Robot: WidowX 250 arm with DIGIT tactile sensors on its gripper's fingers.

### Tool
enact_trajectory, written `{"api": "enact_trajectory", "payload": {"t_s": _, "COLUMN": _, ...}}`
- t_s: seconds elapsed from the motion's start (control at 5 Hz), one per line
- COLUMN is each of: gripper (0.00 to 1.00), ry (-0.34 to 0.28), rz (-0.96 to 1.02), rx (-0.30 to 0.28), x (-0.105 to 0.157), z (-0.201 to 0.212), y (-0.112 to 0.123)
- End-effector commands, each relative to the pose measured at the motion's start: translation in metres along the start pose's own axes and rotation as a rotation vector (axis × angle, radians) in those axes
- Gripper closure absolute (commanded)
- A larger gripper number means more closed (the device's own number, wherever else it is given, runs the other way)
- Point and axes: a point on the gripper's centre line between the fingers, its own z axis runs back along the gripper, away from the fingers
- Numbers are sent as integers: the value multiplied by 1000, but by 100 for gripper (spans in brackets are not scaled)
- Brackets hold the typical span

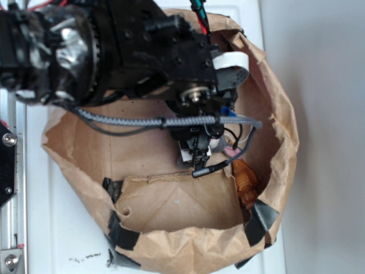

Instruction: Grab the gray animal.

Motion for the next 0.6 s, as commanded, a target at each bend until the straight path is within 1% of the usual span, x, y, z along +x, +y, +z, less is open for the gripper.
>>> {"api": "enact_trajectory", "payload": {"t_s": 0.0, "gripper": 0, "ry": -52, "rz": -147, "rx": -124, "x": 22, "z": 23, "y": -8}}
{"api": "enact_trajectory", "payload": {"t_s": 0.2, "gripper": 0, "ry": -23, "rz": -166, "rx": -157, "x": 21, "z": 28, "y": -4}}
{"api": "enact_trajectory", "payload": {"t_s": 0.4, "gripper": 0, "ry": -32, "rz": -153, "rx": -185, "x": 33, "z": 36, "y": -4}}
